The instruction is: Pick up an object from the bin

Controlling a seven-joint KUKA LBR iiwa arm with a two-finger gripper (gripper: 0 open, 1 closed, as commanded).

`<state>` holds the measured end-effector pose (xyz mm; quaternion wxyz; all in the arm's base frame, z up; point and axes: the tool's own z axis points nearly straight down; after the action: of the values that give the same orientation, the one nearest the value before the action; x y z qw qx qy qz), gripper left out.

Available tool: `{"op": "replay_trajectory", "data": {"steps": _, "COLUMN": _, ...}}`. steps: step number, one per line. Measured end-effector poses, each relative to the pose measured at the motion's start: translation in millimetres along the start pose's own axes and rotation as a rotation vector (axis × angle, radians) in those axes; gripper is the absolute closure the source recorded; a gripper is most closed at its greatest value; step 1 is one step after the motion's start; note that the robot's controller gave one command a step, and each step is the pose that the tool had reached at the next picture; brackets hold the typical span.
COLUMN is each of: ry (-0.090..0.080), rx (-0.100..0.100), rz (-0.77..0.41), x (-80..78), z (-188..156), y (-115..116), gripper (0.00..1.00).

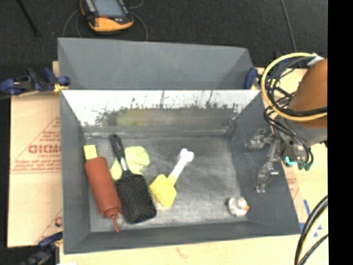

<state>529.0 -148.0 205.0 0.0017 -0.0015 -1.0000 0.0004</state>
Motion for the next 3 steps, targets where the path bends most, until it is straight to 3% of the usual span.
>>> {"op": "replay_trajectory", "data": {"steps": 1, "ry": -0.007, "rx": 0.002, "rz": -0.003, "x": -1.8, "z": -4, "y": 0, "gripper": 0.0}}
{"op": "replay_trajectory", "data": {"steps": 2, "ry": -0.015, "rx": 0.0, "rz": 0.243, "x": 11.6, "z": 42, "y": -3, "gripper": 0.0}}
{"op": "replay_trajectory", "data": {"steps": 3, "ry": -0.003, "rx": 0.0, "rz": 0.315, "x": 28.6, "z": 65, "y": -7, "gripper": 0.0}}
